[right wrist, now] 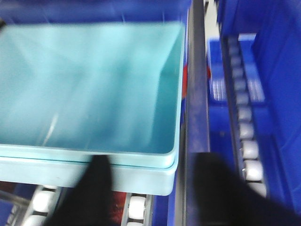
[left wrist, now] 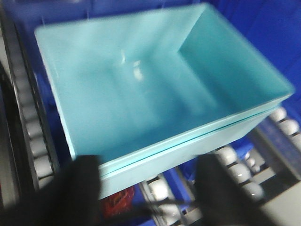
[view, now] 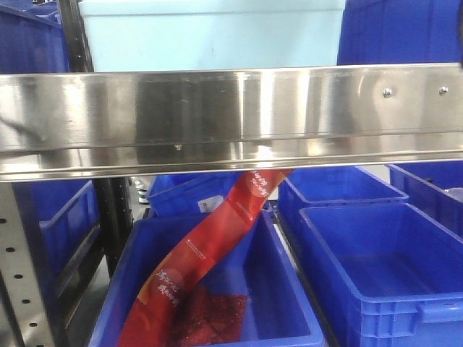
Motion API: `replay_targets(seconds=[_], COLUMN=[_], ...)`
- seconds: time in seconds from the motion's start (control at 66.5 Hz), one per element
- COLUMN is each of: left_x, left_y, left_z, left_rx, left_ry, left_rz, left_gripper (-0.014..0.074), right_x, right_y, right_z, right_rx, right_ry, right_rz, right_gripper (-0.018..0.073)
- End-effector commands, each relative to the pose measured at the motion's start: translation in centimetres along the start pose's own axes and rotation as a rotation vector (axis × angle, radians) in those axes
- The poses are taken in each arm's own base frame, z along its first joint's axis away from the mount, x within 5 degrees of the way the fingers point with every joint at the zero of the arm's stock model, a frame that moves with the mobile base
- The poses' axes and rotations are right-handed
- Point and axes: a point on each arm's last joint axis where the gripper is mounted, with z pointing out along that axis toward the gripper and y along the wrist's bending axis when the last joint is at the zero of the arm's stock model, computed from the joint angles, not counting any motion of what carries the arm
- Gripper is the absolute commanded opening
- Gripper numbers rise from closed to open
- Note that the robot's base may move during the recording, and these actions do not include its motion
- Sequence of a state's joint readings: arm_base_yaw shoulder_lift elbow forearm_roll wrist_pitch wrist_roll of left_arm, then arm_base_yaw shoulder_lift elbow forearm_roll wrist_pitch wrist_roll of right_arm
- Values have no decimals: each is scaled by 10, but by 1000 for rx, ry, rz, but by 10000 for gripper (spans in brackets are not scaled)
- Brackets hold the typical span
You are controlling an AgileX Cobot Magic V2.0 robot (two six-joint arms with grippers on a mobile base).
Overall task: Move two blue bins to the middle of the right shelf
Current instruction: 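Lower the light blue bin onto the upper shelf rollers and release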
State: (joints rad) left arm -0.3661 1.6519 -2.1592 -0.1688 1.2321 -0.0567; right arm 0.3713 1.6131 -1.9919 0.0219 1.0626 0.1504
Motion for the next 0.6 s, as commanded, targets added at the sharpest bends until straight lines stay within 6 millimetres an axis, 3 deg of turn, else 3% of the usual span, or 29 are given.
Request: replay_targets(seconds=[0.0,0.045,0.075,0.225,0.301,0.421,0.586], left_x=[-3,-3,-2,3,11,38,80], left_y=[-5,-7,-8,-3,2,10,12], left_z=[-29,-39,-46,-73,-81,-93,-109], left_rx=[7,9,8,-84,-133,-173,-173], left_ry=[-72,-92,-105,-146,-139,-88,-195], left_rz=[13,16,19,52,62,50,60], left_gripper=[27,-116,-110,-111,-111,-111,-111], right_x=[-3,-2,-1,12,29,62,111], right_y=[-3,-4,-5,-10,-13,-18,-25], right_z=[-23,-29,-32,-39,-34,-26,-22], right_rx=[29,46,51,82,89,80,65], right_ry=[-38,-35,-35,-22,-4,-14,-46], right_rz=[-18,-25,-28,-44,-52,-61,-71], right_gripper=[-23,-122,-167,-162,-162,-162,-162])
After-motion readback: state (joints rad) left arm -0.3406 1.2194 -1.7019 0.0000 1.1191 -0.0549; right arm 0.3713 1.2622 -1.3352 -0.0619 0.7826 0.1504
